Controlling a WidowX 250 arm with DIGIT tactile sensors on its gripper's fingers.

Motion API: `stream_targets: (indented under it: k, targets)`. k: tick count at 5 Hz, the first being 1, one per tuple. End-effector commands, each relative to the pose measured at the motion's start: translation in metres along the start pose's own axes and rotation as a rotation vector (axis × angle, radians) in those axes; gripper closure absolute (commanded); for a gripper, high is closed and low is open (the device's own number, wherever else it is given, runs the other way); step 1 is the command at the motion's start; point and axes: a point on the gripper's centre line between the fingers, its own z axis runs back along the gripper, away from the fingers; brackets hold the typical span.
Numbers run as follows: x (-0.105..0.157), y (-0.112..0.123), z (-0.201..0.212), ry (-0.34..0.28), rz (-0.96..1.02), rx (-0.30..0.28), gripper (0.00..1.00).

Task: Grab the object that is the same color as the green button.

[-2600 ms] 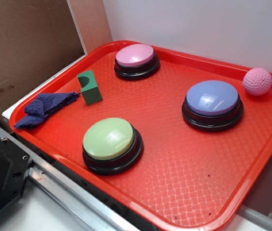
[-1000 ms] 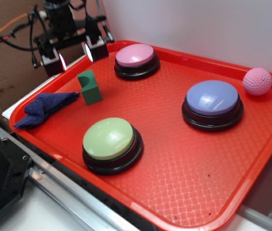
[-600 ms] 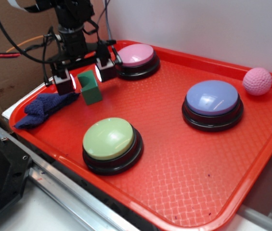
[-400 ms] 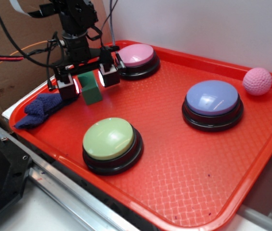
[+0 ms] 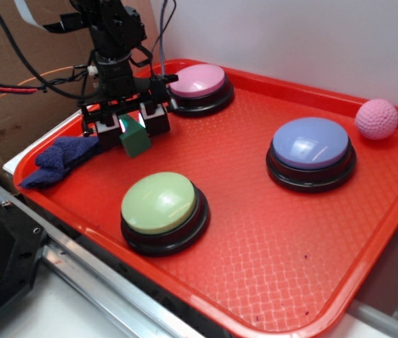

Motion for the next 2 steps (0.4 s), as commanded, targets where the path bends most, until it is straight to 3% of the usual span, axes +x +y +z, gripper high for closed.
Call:
stream_targets:
  k: [1, 2]
  targets:
    - [0.005, 0.000, 0.028, 0.014, -0.202, -0.029, 1.00]
    - [0.003, -0.006, 0.078, 0.057, -0.436, -0.022, 1.00]
